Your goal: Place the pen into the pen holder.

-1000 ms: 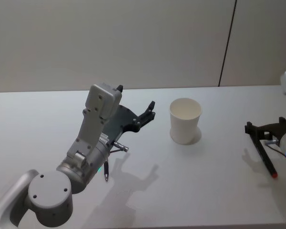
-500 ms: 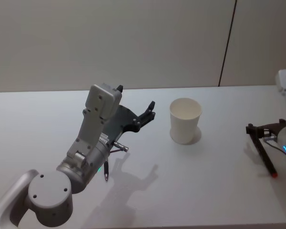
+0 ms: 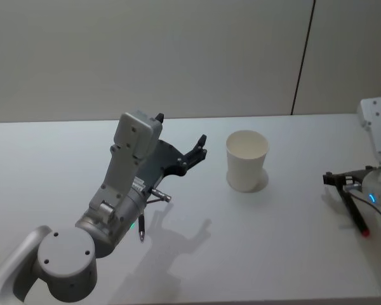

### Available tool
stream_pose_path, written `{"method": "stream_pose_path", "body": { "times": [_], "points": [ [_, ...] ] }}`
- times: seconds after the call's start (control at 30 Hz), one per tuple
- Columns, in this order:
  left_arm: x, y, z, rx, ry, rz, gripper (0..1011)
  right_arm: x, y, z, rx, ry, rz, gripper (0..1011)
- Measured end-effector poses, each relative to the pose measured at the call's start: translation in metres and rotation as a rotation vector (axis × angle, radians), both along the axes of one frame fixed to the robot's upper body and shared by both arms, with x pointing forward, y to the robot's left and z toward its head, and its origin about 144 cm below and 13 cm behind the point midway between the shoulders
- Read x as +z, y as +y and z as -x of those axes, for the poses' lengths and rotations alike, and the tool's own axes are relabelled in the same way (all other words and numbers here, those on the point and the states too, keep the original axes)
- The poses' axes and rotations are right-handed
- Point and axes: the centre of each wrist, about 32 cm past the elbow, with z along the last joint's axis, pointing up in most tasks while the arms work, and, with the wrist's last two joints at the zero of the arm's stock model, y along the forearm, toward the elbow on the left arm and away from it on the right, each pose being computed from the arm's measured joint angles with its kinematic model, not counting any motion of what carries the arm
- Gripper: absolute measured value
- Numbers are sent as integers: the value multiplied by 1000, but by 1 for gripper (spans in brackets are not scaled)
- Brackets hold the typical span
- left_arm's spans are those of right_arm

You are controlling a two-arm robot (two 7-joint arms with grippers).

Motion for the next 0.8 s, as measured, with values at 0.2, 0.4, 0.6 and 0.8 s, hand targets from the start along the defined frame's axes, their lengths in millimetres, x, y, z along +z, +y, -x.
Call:
{"method": "stream_pose_path", "body": {
  "times": [0.2, 0.4, 0.6, 0.8],
  "points": [
    [0, 0, 0, 0, 0, 0, 1000, -5, 0, -7, -1, 22, -2, 1001],
    [0, 0, 0, 0, 0, 0, 1000, -9, 0, -11, 2, 38, -11, 1002],
    [0, 0, 0, 0, 0, 0, 1000, -14, 0, -15, 6, 50, -17, 1002],
    [0, 0, 0, 0, 0, 0, 1000, -18, -1, -19, 7, 59, -19, 998]
  ]
}}
